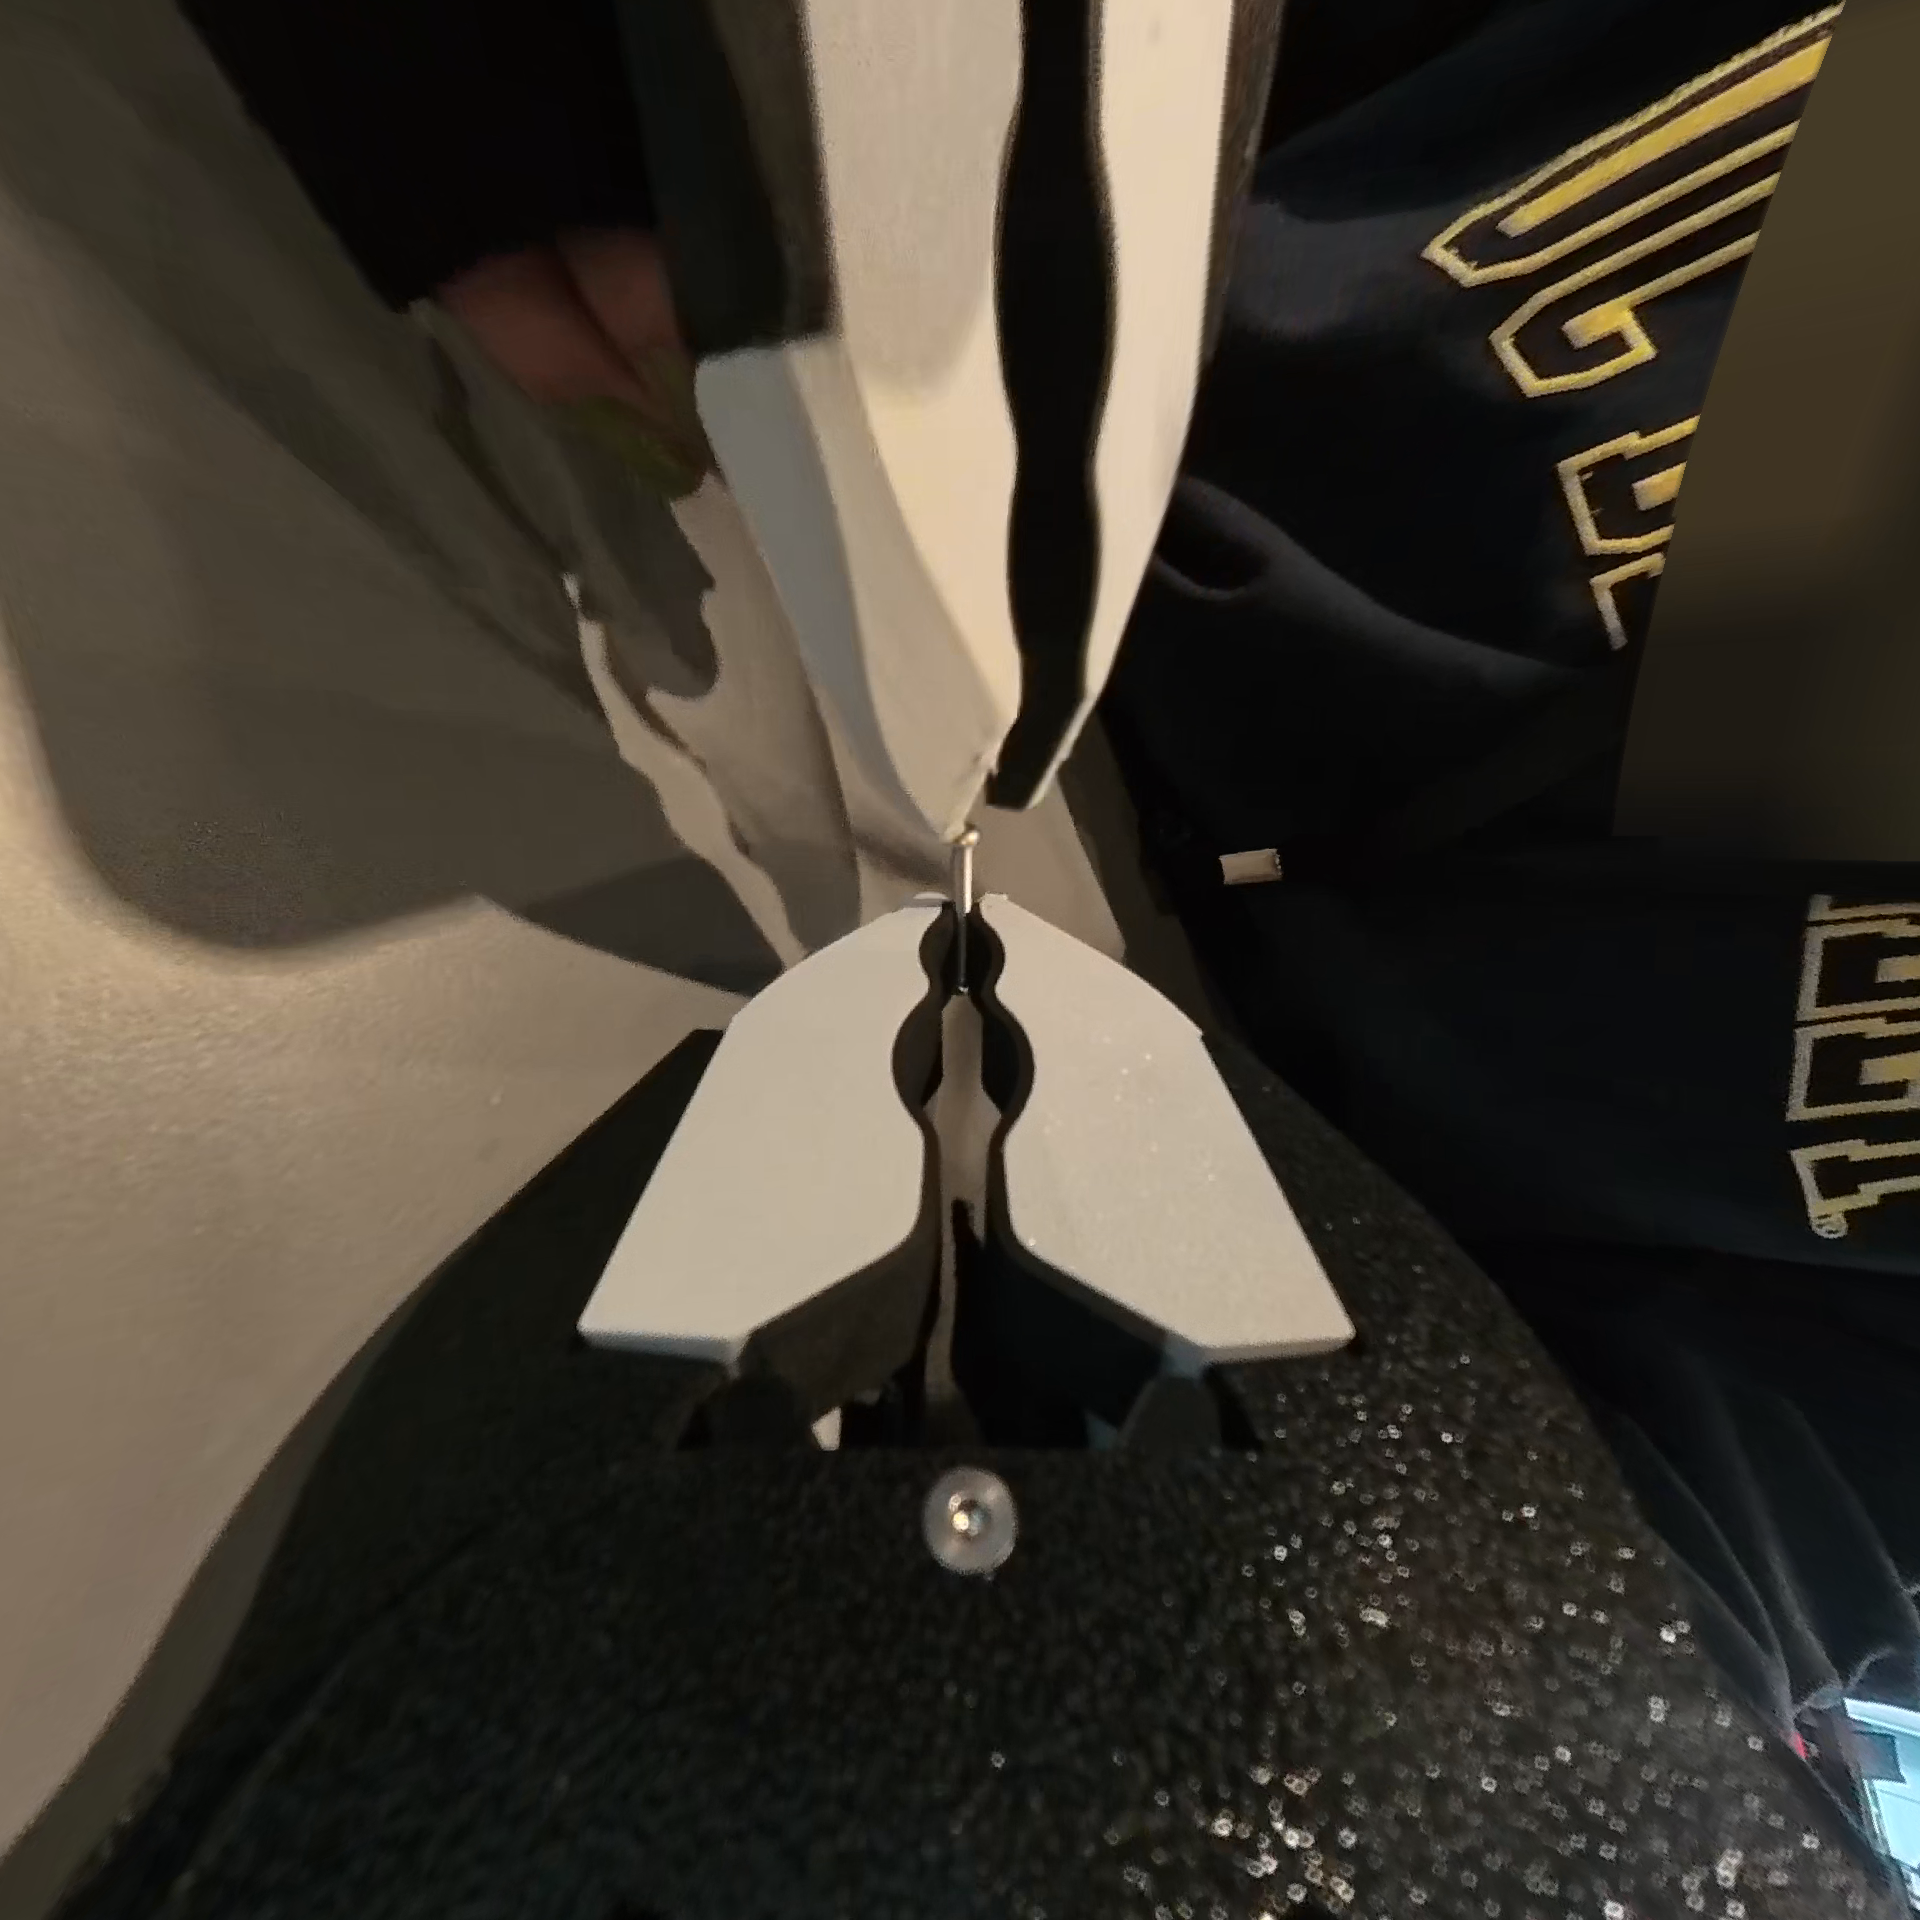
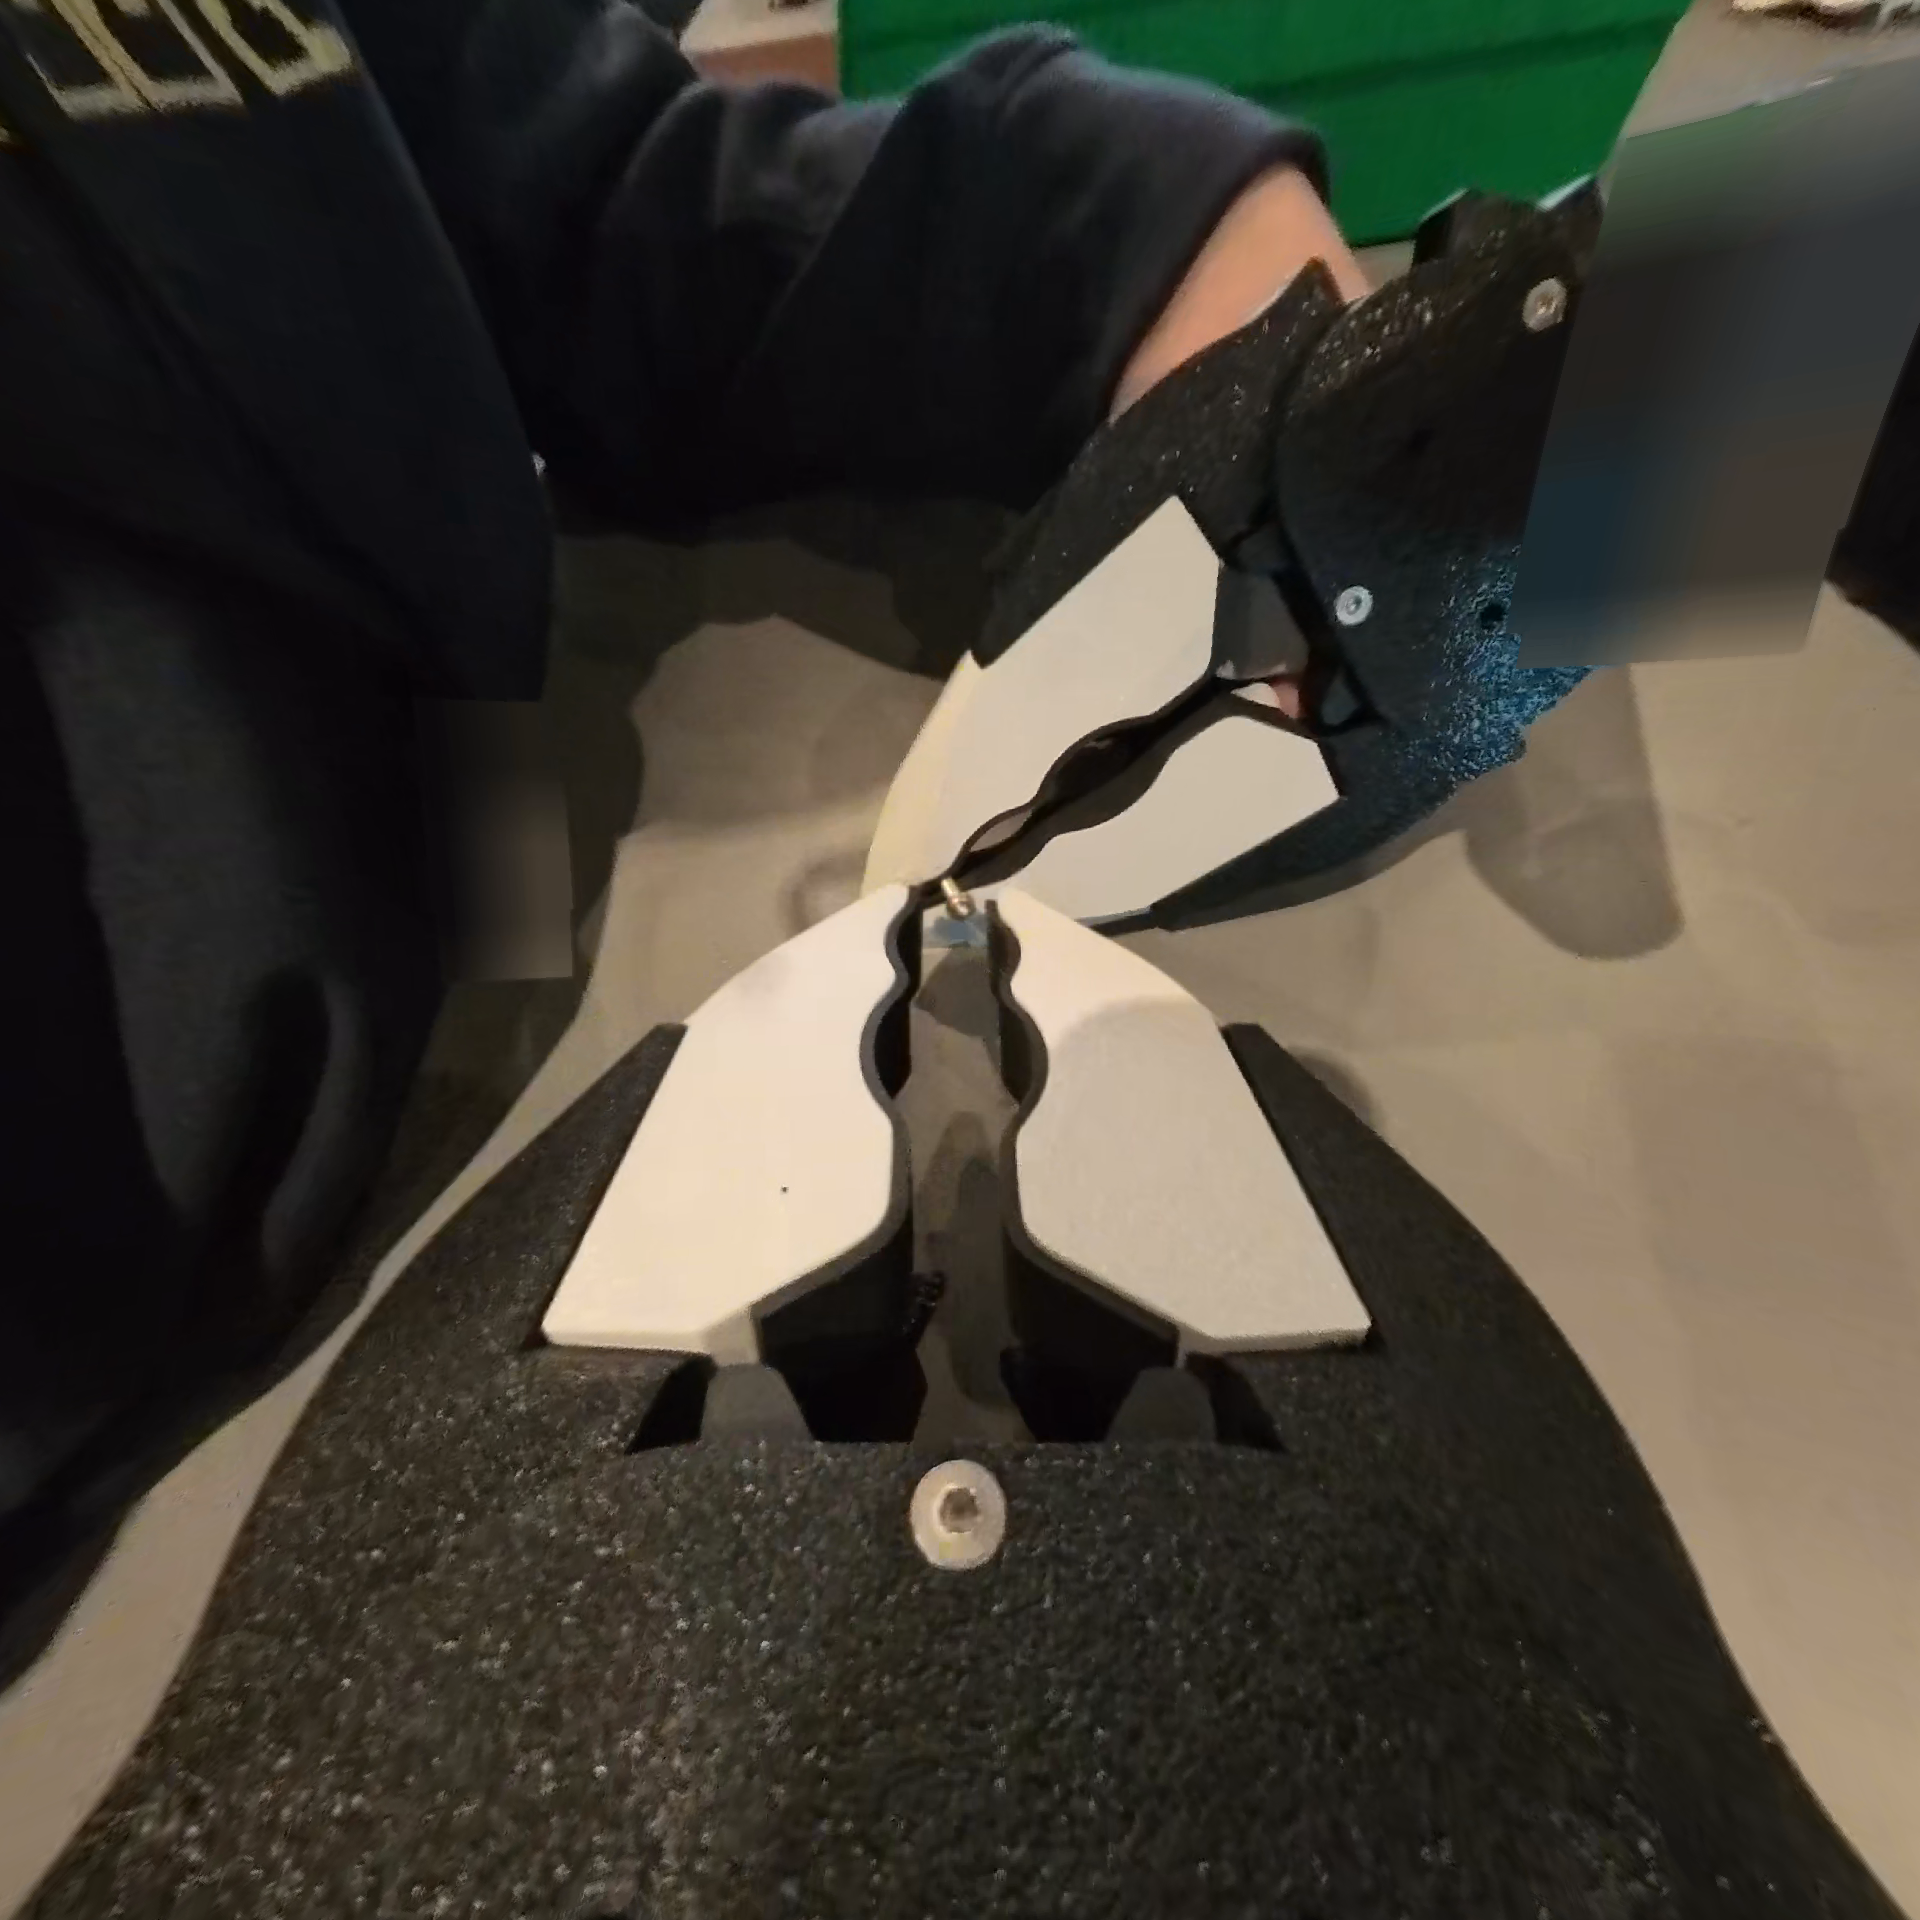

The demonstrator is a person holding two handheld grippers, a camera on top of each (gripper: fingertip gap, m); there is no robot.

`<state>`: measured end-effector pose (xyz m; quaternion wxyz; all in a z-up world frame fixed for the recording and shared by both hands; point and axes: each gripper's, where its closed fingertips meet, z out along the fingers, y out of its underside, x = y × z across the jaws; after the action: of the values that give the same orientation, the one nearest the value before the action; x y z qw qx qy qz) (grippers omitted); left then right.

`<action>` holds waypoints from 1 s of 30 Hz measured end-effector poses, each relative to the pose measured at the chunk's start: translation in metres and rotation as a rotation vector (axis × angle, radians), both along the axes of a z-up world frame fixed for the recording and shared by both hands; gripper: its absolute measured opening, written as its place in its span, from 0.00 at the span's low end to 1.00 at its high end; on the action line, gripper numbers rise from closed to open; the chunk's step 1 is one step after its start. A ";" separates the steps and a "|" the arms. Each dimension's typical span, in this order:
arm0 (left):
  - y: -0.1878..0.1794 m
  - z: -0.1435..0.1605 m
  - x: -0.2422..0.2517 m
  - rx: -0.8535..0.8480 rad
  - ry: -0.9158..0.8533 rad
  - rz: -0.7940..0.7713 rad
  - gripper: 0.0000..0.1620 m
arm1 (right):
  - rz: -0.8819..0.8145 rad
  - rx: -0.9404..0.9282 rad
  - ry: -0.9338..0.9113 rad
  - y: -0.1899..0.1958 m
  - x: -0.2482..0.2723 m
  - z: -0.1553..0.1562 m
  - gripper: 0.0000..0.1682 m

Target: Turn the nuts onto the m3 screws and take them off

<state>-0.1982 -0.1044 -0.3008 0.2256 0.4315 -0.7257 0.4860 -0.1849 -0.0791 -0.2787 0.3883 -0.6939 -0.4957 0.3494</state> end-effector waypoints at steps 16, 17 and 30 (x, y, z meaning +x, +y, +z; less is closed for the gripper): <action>0.000 -0.002 -0.001 0.019 0.000 -0.020 0.01 | -0.110 -0.219 0.013 -0.001 -0.002 -0.003 0.02; 0.000 -0.002 -0.002 0.020 -0.001 -0.022 0.01 | -0.147 -0.270 0.009 -0.001 -0.003 -0.003 0.02; 0.000 0.001 0.000 -0.005 -0.014 -0.014 0.01 | -0.036 -0.035 -0.069 0.000 0.000 0.000 0.08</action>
<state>-0.1986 -0.1039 -0.3003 0.2251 0.4226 -0.7291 0.4890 -0.1851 -0.0789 -0.2791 0.3649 -0.7211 -0.4901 0.3267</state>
